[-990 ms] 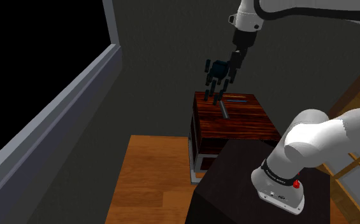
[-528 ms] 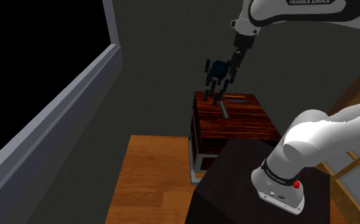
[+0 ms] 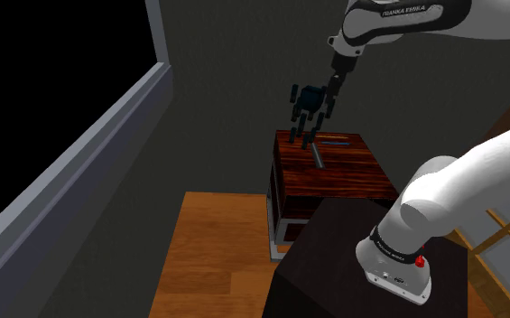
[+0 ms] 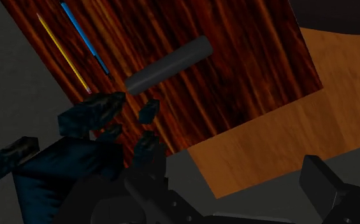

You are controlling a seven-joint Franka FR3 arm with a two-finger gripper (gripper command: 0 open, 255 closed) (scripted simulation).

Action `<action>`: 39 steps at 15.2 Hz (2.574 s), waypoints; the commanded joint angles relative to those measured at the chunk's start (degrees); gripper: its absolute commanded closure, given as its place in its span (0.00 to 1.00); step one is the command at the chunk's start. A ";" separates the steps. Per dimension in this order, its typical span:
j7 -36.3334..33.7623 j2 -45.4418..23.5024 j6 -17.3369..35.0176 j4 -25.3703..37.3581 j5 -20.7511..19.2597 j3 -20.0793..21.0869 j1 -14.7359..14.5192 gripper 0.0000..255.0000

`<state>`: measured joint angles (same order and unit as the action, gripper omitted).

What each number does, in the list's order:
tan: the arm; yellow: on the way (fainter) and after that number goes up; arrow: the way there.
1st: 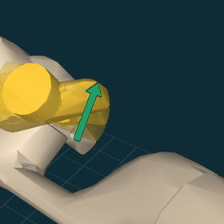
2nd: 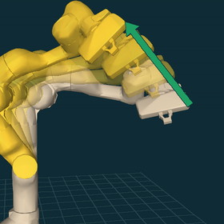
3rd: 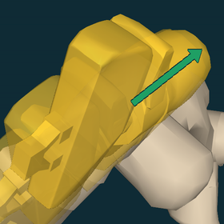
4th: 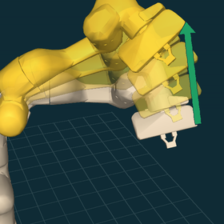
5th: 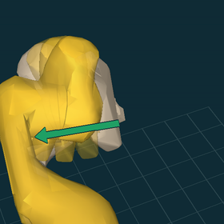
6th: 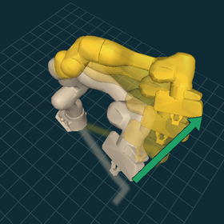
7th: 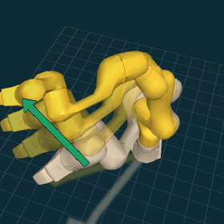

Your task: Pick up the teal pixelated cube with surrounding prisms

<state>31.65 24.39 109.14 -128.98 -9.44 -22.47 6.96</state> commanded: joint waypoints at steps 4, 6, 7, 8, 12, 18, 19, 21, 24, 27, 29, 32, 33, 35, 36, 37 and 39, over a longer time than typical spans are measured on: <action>7.67 -8.43 4.82 4.62 2.68 -6.03 0.02 0.00; 11.13 -12.46 6.43 7.11 4.81 -8.36 -0.01 0.00; 12.96 -14.59 7.12 8.46 6.10 -9.49 0.00 0.00; 14.84 -16.80 7.74 9.91 7.55 -10.55 0.08 0.00; 22.19 -25.54 9.13 15.97 14.15 -13.56 1.28 0.00; 23.34 -27.21 13.47 12.90 15.54 -13.47 1.56 0.00; 23.56 -27.54 14.18 12.44 15.82 -13.46 1.59 0.00; 23.69 -27.73 14.60 12.17 15.98 -13.46 1.62 0.00; 23.64 -27.53 14.57 12.04 15.85 -13.47 1.61 1.00; 23.62 -27.50 14.59 11.99 15.83 -13.47 1.60 1.00; 23.62 -27.52 14.59 12.01 15.84 -13.46 1.60 1.00; 23.46 -27.39 13.88 12.63 15.69 -13.47 1.57 1.00; 23.25 -27.07 13.17 13.11 15.43 -13.48 1.54 1.00; 22.84 -26.47 11.73 14.08 14.92 -13.48 1.47 1.00; 22.64 -26.20 11.00 14.59 14.69 -13.48 1.44 1.00; 22.46 -25.93 10.28 15.12 14.47 -13.47 1.42 1.00; 22.12 -25.44 8.82 16.20 14.07 -13.45 1.37 1.00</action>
<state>53.98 -1.33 118.74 -113.45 4.83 -35.95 8.37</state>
